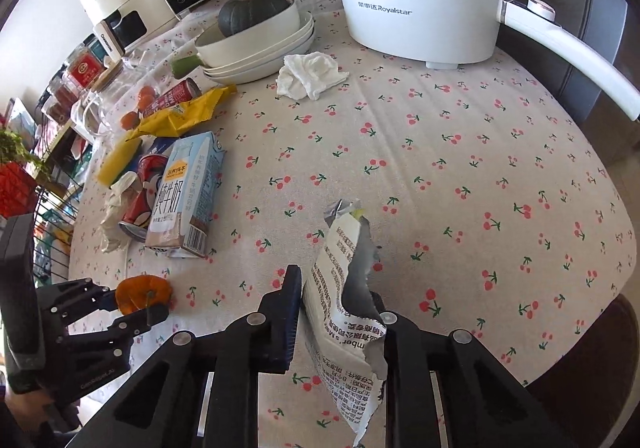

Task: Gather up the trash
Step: 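Grasp the white snack wrapper with the right tool and lift it, then carry the wrapper to the bin with the right tool and release it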

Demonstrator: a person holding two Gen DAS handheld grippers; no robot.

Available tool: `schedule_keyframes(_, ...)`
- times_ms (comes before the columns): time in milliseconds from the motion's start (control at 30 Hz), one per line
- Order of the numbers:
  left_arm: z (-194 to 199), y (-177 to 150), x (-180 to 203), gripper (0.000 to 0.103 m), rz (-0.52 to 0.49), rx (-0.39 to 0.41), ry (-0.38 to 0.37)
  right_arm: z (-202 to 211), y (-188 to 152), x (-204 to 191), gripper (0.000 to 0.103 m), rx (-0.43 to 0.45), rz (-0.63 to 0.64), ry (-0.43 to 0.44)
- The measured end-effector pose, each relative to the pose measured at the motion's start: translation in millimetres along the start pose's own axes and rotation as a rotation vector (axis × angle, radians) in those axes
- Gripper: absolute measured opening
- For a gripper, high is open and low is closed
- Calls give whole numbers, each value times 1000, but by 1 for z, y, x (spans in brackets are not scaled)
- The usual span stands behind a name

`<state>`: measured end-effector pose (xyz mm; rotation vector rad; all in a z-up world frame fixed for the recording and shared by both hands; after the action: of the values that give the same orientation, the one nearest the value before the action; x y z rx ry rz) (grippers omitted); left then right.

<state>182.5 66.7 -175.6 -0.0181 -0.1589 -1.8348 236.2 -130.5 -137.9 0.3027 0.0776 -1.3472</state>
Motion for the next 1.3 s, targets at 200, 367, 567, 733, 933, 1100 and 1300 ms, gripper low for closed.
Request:
schedule_keyframes(200,13,-3,10,30,13,33,-26,16,-8,4,18,17,7,15)
schedule_keyframes(367,24,-1,16,30,23,63,-58,29,-16,15,18,26,-1,26)
schedule_keyframes(567,28,5,35,30,2,75,-82,42,-29,38,18,30,-31,-5)
schedule_keyframes(733,30,9,60,30,-36,81,-104,53,-42,66,18,37,-66,-37)
schedule_keyframes(933,30,18,101,30,-94,88,-134,66,-65,103,18,44,-108,-71)
schedule_keyframes(1100,27,27,142,31,-153,90,-159,77,-90,140,18,43,-153,-93)
schedule_keyframes(1300,21,34,197,31,-234,93,-198,86,-121,183,18,40,-214,-122)
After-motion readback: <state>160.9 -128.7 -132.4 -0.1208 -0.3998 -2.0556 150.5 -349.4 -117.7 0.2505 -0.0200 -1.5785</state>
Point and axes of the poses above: each gripper's, at about its wrist camera, not at the fingertips, and z roughly against the way its jaws point, x to its right, y to its top, the point moved 4 cm from there along -z, roughly the way its jaws point, and after that the axes turned 15 degrees about -x, right-handed, at the moved point
